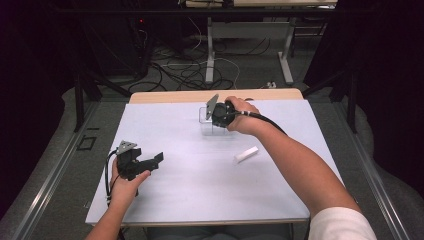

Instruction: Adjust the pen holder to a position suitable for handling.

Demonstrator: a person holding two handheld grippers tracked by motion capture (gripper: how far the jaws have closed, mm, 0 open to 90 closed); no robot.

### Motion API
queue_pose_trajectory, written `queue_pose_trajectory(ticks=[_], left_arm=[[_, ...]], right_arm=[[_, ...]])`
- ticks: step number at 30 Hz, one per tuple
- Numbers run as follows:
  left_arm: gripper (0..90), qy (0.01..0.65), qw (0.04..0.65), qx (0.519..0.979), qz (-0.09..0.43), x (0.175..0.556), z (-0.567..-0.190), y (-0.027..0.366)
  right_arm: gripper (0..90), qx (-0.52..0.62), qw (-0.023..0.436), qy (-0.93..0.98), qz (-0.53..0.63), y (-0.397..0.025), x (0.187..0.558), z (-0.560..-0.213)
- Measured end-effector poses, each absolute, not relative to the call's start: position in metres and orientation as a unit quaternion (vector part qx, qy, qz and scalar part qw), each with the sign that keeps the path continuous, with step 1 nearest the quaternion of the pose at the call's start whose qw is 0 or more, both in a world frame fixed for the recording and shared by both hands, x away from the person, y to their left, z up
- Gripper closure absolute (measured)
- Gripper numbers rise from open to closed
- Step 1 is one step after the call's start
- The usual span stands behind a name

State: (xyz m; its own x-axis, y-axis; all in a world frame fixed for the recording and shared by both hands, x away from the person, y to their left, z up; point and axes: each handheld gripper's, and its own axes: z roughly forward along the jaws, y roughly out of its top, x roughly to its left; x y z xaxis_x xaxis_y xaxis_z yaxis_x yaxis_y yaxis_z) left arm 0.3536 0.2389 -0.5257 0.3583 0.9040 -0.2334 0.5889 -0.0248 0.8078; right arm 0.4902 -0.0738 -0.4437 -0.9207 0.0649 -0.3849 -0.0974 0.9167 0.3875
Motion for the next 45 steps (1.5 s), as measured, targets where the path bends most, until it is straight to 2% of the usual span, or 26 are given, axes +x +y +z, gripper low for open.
queue_pose_trajectory(ticks=[13,24,27,36,45], left_arm=[[5.8,0.538,0.439,0.698,0.177,0.354,-0.527,0.237],[5.8,0.536,0.438,0.699,0.178,0.354,-0.528,0.236],[5.8,0.536,0.438,0.699,0.179,0.355,-0.528,0.236],[5.8,0.534,0.433,0.704,0.177,0.355,-0.528,0.236],[5.8,0.534,0.431,0.705,0.177,0.355,-0.528,0.236]], right_arm=[[87.8,-0.007,0.181,0.963,0.200,-0.081,0.475,-0.454],[86.7,0.011,0.175,0.959,0.221,-0.084,0.483,-0.458],[84.8,-0.004,0.194,0.956,0.222,-0.085,0.486,-0.460],[82.2,-0.017,0.208,0.953,0.221,-0.086,0.485,-0.461],[74.3,-0.020,0.219,0.950,0.224,-0.089,0.481,-0.461]])
